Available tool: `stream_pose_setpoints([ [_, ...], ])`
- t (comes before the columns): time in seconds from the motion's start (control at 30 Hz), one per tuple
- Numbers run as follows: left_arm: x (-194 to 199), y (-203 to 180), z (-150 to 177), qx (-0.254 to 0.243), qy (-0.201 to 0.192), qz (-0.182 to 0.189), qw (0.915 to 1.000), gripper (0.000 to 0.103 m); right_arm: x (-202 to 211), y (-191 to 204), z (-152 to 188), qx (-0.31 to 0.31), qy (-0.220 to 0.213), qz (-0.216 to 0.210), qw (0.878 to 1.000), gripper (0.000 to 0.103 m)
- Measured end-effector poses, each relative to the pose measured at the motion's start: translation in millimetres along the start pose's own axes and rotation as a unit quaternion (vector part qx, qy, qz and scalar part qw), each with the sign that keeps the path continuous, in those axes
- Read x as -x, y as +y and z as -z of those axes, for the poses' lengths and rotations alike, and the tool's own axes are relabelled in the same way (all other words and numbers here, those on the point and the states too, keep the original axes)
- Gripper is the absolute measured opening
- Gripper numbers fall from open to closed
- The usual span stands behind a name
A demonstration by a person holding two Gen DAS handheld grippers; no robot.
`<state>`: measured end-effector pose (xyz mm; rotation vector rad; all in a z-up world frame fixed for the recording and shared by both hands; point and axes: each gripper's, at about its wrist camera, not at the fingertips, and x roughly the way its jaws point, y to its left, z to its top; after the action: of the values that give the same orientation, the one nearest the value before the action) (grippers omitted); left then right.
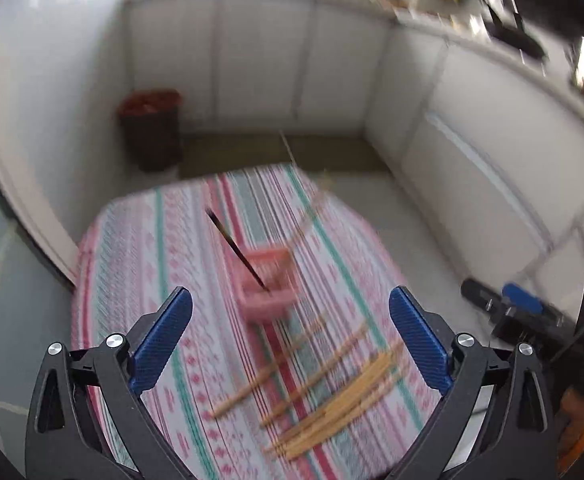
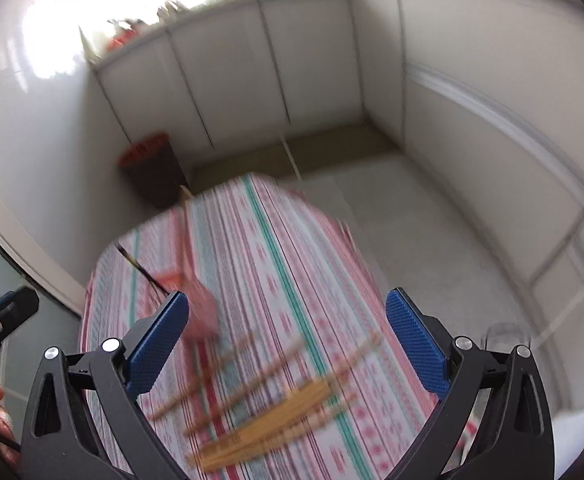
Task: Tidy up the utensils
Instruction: 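Grasp a bamboo chopstick from the pile with the left tool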
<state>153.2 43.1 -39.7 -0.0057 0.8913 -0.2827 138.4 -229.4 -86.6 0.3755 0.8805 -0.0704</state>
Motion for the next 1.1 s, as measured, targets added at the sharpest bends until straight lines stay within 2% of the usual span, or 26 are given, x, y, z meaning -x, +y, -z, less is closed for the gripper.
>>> stream_pose_setpoints([
  [0.1,-40.2,-27.7,14.7,-0.045,0.074,0.021,0.9960,0.095,-13.0,-40.0,10.3,-0.076,0.059,-0.033,0.995,0.096],
  [0.17,-61.7,-40.3,26.2,-0.065,0.108,0.030,0.9916,0.095,-21.6,-62.6,14.7,-0.121,0.087,-0.042,0.988,0.096],
  [0.3,-113.5,-59.1,43.8,-0.084,0.169,0.035,0.9814,0.095,-28.4,-89.4,26.6,-0.171,0.110,-0.046,0.978,0.096],
  [0.4,-141.6,-64.7,51.4,-0.084,0.193,0.041,0.9767,0.095,-39.8,-102.4,31.6,-0.198,0.133,-0.044,0.970,0.096],
  [0.47,-163.4,-72.3,55.3,-0.087,0.205,0.039,0.9741,0.092,-52.0,-113.8,35.6,-0.227,0.154,-0.056,0.960,0.096],
  [0.53,-184.9,-81.3,55.4,-0.095,0.213,0.043,0.9716,0.083,-60.6,-122.5,40.3,-0.248,0.172,-0.063,0.951,0.096],
  [0.6,-203.4,-90.7,55.3,-0.101,0.225,0.043,0.9681,0.065,-66.0,-130.4,40.7,-0.257,0.180,-0.060,0.948,0.096],
  [0.7,-232.6,-99.5,56.8,-0.108,0.239,0.026,0.9647,0.052,-70.2,-135.6,37.4,-0.264,0.176,-0.049,0.947,0.096],
  [0.8,-254.9,-103.1,61.3,-0.116,0.250,0.019,0.9611,0.043,-78.9,-135.0,32.2,-0.264,0.180,-0.046,0.947,0.096],
  [0.87,-264.1,-104.1,65.0,-0.123,0.259,0.013,0.9579,0.033,-85.7,-135.5,31.0,-0.267,0.186,-0.046,0.945,0.096],
  [0.93,-263.6,-106.5,65.4,-0.142,0.249,0.003,0.9580,0.024,-93.5,-137.8,31.1,-0.276,0.194,-0.048,0.940,0.096],
  [0.97,-262.9,-105.9,65.3,-0.142,0.248,0.003,0.9583,0.013,-99.0,-138.6,31.9,-0.282,0.199,-0.047,0.937,0.096],
  [1.1,-259.7,-104.8,67.0,-0.157,0.233,-0.004,0.9598,0.007,-118.2,-135.0,33.3,-0.290,0.209,-0.037,0.933,0.096],
])
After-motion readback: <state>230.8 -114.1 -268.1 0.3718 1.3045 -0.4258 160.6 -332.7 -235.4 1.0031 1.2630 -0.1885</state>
